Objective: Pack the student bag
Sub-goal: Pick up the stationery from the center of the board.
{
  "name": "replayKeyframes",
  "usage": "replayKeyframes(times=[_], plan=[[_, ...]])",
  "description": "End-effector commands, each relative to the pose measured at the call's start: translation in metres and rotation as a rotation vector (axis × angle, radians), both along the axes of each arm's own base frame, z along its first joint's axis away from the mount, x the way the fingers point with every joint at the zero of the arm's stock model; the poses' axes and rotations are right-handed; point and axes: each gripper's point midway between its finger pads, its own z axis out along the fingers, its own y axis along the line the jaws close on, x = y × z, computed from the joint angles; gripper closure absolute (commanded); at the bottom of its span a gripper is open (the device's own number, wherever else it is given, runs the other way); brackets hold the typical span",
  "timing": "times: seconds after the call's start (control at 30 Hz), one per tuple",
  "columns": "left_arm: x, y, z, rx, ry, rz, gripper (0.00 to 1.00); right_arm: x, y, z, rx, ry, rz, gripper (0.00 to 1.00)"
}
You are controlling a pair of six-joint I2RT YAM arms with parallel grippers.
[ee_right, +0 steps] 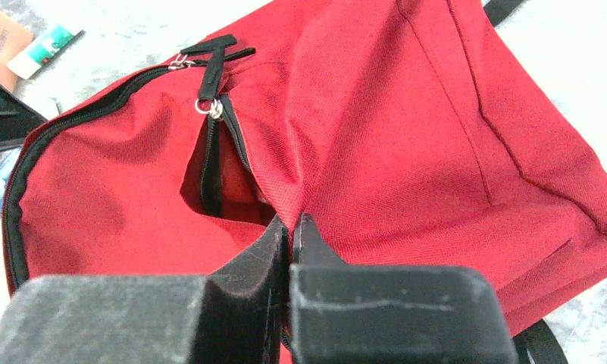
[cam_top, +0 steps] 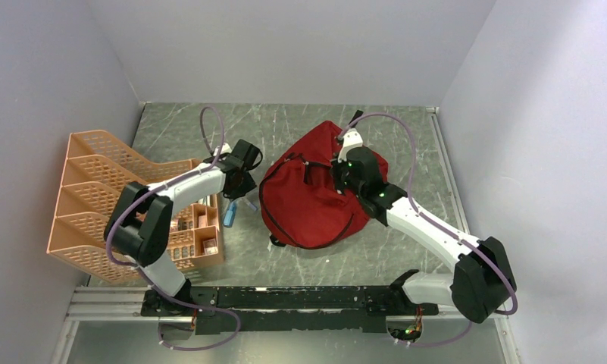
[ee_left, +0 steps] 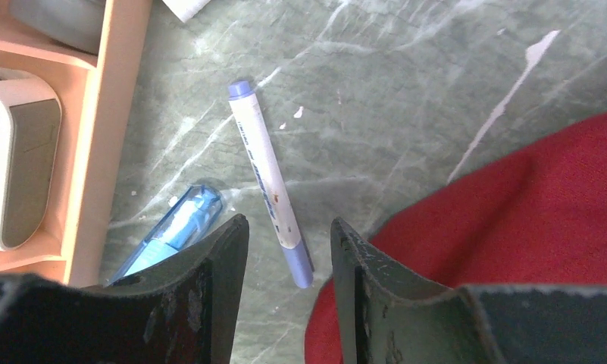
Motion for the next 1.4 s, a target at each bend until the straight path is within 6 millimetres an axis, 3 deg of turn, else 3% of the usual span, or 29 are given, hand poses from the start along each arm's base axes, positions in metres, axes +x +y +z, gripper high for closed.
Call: replayKeyframes(times=[0.0, 0.27, 0.6, 1.37], plan=[[0.001, 0.006, -0.002, 0.031, 0.028, 0.058, 0.52, -0.006, 0.002, 0.016, 0.077, -0.009, -0.027, 1.00], [-0.008, 0.015, -0.007, 0.059, 0.077, 0.125, 0.52, -0.007, 0.007, 0.015, 0.105, 0.015, -0.021, 1.00], [0.002, 0.008, -0.007, 0.053, 0.082, 0.134, 0.51, -0.014, 0.005, 0.009, 0.120, 0.011, -0.013, 1.00], [-0.001, -0.002, -0.053, 0.038, 0.156, 0.095, 0.56, -0.014, -0.005, -0.005, 0.053, 0.018, -0.035, 1.00]])
